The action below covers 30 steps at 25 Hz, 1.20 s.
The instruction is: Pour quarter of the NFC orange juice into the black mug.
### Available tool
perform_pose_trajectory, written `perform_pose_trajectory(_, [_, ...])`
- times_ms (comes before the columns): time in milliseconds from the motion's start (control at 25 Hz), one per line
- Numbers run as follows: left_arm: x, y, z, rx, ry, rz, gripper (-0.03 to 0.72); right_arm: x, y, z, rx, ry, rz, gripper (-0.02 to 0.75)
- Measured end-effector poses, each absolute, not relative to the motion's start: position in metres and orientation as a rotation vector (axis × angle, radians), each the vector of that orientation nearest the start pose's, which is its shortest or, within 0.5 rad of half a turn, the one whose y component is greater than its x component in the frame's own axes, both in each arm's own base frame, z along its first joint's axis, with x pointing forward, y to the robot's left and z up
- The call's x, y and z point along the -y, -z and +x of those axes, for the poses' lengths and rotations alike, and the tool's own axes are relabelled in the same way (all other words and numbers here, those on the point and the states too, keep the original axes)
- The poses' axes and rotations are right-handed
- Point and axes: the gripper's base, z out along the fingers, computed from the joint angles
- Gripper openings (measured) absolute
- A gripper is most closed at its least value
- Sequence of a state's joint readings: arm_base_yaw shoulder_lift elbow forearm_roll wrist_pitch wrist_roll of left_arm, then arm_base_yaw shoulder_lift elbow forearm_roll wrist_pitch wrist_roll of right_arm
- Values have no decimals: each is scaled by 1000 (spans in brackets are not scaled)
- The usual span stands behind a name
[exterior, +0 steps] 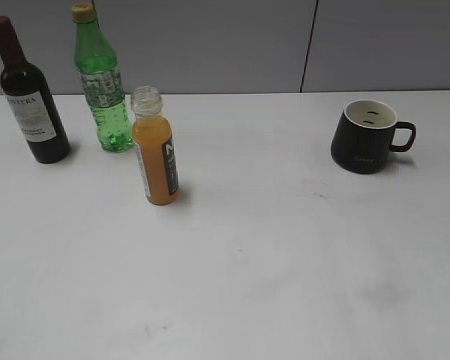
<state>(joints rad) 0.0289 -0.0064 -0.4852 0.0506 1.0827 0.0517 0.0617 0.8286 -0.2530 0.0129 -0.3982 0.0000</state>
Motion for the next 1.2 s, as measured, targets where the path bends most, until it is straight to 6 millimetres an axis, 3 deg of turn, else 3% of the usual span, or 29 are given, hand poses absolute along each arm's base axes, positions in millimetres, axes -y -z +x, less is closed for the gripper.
perform_pose_trajectory(360, [-4,-271,-5,-2075,-110,21,231,-10,-203,219,-1594,-36,4,572])
perform_pose_trajectory(520, [-4,-272,-5,-2075,-110,21,231,-8,-179,231,-1600,-14,29,572])
perform_pose_trajectory(840, [-4,-272,-5,-2075,-111,21,231,-2,-116,244,-1834,47,91,572])
perform_pose_trajectory(1200, [-4,-272,-5,-2075,-111,21,231,8,-96,272,-1850,107,110,572])
